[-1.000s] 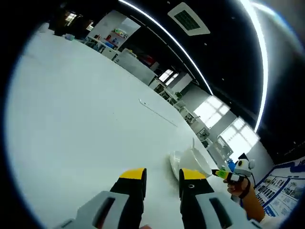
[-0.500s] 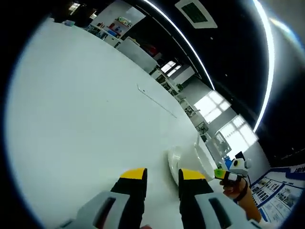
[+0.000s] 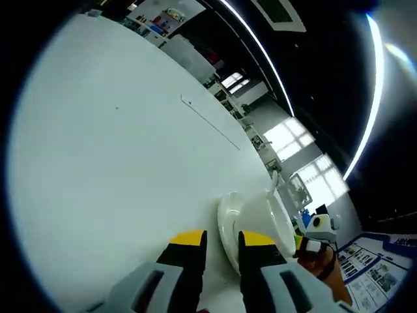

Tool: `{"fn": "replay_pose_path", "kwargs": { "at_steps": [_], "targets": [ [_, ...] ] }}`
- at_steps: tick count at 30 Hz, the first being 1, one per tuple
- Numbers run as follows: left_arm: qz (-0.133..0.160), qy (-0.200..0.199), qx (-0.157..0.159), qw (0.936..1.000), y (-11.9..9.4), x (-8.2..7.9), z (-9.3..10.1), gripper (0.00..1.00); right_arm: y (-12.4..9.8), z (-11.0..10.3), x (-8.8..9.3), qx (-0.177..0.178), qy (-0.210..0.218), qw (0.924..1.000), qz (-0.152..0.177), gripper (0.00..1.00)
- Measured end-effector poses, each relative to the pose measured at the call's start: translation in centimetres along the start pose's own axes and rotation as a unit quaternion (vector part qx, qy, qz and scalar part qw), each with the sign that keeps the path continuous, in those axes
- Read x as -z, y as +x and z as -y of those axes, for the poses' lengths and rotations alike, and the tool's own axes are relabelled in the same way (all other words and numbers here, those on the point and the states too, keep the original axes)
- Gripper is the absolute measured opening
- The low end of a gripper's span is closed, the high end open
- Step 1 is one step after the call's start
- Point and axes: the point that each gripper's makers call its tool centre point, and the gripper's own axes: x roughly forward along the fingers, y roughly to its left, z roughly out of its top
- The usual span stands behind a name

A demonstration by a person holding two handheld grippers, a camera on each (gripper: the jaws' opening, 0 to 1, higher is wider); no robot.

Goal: Tidy tabletop coffee trays, cups and spoons，present forward

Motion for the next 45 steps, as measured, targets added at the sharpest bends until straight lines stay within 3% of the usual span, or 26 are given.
{"fn": "replay_pose_path", "kwargs": {
  "at_steps": [11,18,24,28,38,45],
  "targets": [
    [-0.026,-0.019,0.006,0.9995,1.8,1.5,0.6,0.21,0.9,0.6,0.5,0.003,0.005,0.9998,-0.019,0.2],
    [-0.04,-0.021,-0.003,0.999,2.4,2.1,0.8,0.12,1.2,0.7,0.9,0.014,0.013,0.9994,-0.029,0.15],
    [-0.045,-0.038,-0.011,0.9982,2.5,2.4,0.8,0.11,1.3,1.1,1.1,0.028,0.06,0.9971,-0.038,0.09],
    [-0.048,-0.059,-0.03,0.9966,2.5,2.4,0.8,0.09,1.2,1.2,1.4,0.05,0.108,0.9913,-0.055,0.07],
    [-0.076,-0.07,-0.046,0.9936,2.2,2.5,0.7,0.06,1.1,1.0,0.7,0.06,0.118,0.9894,-0.059,0.04],
    [-0.087,-0.101,-0.051,0.9898,2.4,2.2,0.1,0.06,1.7,1.0,0.6,0.065,0.131,0.9861,-0.078,0.04]
  ]
}}
